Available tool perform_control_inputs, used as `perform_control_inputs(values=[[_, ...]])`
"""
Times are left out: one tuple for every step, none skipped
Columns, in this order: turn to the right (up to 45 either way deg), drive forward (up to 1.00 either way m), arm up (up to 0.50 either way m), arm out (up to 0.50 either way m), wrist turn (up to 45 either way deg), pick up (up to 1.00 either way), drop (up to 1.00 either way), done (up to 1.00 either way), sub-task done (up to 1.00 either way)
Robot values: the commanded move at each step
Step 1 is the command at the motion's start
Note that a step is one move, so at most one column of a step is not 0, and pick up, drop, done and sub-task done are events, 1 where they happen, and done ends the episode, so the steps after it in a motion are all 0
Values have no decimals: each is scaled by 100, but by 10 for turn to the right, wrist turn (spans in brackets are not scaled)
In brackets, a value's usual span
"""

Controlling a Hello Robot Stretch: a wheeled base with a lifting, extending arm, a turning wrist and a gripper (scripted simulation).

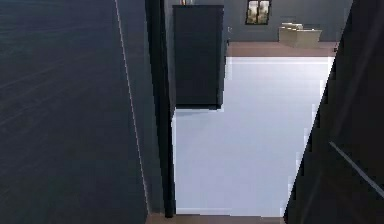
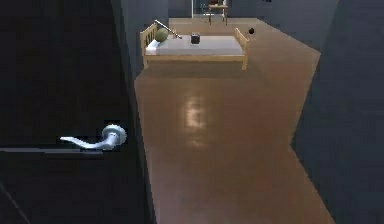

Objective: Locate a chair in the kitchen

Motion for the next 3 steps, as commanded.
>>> perform_control_inputs(values=[[0,15,0,0,0,0,0,0,0],[240,0,0,0,0,0,0,0,0],[0,50,0,0,0,0,0,0,0]])
